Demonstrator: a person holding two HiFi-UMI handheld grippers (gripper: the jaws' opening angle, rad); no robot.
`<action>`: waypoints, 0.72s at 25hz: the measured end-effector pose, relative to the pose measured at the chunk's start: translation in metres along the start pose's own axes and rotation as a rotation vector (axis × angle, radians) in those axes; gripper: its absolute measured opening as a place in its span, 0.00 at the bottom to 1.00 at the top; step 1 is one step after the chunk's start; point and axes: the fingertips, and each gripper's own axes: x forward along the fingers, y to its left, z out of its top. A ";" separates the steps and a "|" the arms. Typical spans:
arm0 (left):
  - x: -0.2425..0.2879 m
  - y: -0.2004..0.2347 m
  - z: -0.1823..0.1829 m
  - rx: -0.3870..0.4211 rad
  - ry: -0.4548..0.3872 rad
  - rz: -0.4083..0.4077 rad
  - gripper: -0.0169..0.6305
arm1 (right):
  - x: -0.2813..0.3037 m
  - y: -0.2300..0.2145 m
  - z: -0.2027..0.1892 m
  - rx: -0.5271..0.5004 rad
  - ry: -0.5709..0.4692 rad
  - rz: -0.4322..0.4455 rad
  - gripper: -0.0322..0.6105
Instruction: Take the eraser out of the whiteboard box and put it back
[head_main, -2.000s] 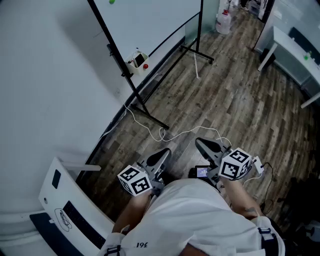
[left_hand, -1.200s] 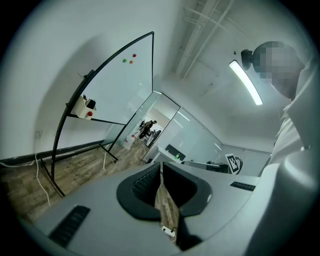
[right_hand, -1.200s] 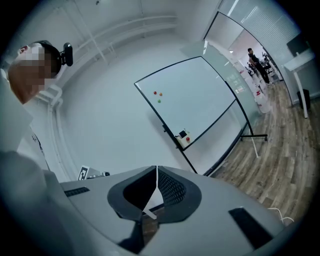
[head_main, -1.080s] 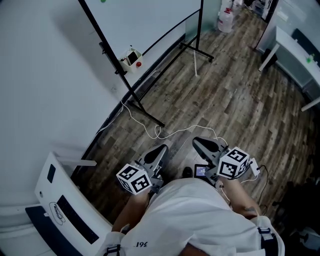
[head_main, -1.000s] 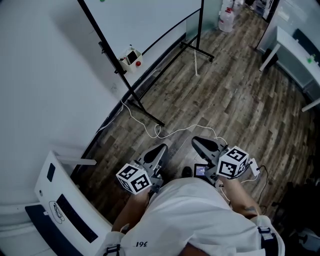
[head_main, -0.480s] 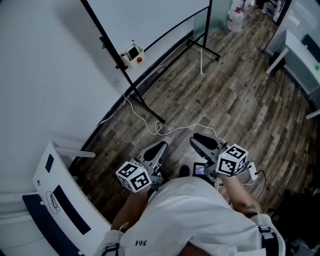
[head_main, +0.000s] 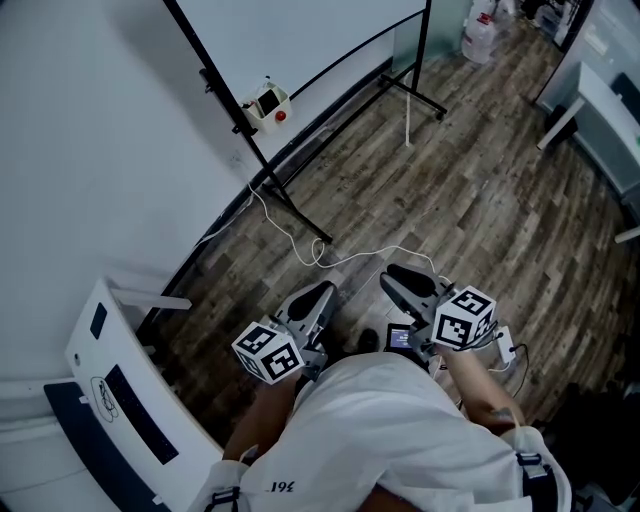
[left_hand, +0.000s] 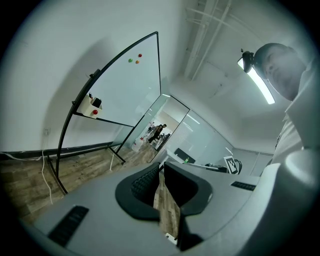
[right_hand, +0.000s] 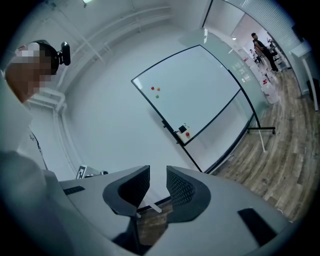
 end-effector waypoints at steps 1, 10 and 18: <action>0.001 0.002 0.001 0.000 0.002 -0.001 0.06 | 0.002 -0.001 0.001 0.001 0.000 -0.002 0.21; 0.018 0.055 0.033 0.012 0.006 -0.020 0.06 | 0.047 -0.024 0.019 0.001 -0.025 -0.050 0.21; 0.026 0.122 0.094 0.016 -0.001 -0.019 0.08 | 0.127 -0.031 0.053 -0.009 -0.018 -0.059 0.21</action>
